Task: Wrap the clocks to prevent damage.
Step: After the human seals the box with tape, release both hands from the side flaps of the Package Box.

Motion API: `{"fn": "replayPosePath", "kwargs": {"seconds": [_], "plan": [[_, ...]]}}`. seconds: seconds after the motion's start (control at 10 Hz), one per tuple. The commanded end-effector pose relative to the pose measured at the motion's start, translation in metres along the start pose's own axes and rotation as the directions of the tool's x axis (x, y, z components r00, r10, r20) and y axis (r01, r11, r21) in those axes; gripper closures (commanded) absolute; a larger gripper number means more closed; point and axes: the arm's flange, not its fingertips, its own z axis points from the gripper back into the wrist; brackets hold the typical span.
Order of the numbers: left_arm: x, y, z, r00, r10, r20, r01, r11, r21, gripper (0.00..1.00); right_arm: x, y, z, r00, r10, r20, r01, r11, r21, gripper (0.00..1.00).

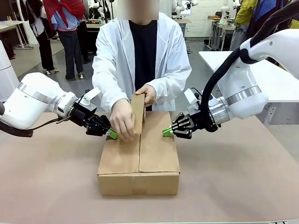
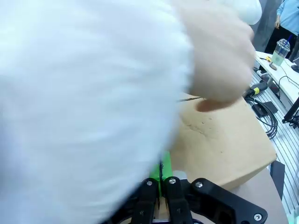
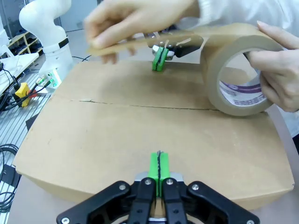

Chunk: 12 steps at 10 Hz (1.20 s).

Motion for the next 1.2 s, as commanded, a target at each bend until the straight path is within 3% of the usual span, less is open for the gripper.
{"fn": "replayPosePath", "kwargs": {"seconds": [0.0, 1.1], "plan": [[-0.0007, 0.0002, -0.0033, 1.0, 0.001, -0.004, -0.001, 1.0, 0.001, 1.0, -0.0036, 0.0005, -0.0019, 1.0, -0.008, -0.006, 0.008, 1.0, -0.003, 0.99], [-0.0007, 0.0002, -0.0033, 1.0, 0.001, -0.004, -0.001, 1.0, 0.001, 1.0, -0.0036, 0.0005, -0.0019, 1.0, -0.008, -0.006, 0.008, 1.0, -0.003, 0.99]]}}
